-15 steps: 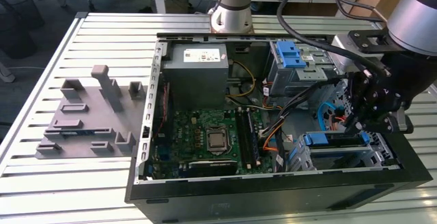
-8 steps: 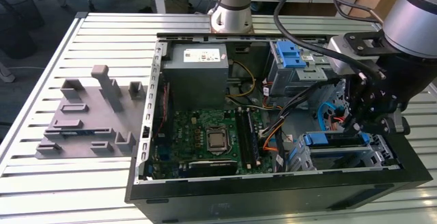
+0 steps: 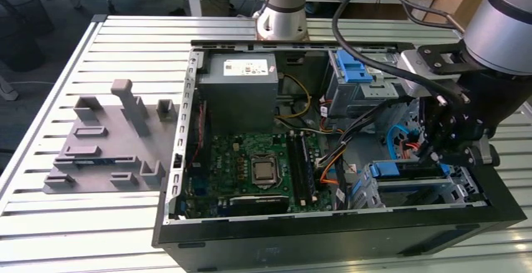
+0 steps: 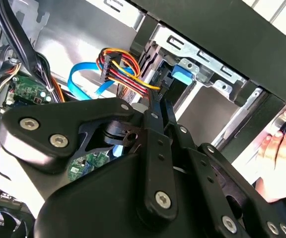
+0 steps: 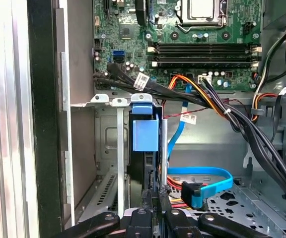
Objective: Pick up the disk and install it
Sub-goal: 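Insert the first disk wire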
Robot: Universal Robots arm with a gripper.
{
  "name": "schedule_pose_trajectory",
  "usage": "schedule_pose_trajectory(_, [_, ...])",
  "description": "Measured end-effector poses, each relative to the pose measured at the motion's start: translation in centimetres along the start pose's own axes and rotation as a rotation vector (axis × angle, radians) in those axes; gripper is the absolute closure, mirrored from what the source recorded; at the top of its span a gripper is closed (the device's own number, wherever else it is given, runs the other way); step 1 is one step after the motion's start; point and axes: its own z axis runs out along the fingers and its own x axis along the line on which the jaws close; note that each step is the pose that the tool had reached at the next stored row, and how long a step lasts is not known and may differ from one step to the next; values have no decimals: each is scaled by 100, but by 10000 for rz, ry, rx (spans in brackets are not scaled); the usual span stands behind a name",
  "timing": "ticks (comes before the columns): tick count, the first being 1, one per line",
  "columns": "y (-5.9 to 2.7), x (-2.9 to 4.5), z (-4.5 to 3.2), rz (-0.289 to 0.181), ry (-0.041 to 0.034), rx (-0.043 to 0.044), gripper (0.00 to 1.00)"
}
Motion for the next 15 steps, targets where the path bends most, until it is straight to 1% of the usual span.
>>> schedule_pose_trajectory(6, [12, 0, 16, -1, 2, 4, 84])
schedule_pose_trajectory(15, [-1, 2, 33, 6, -1, 4, 84])
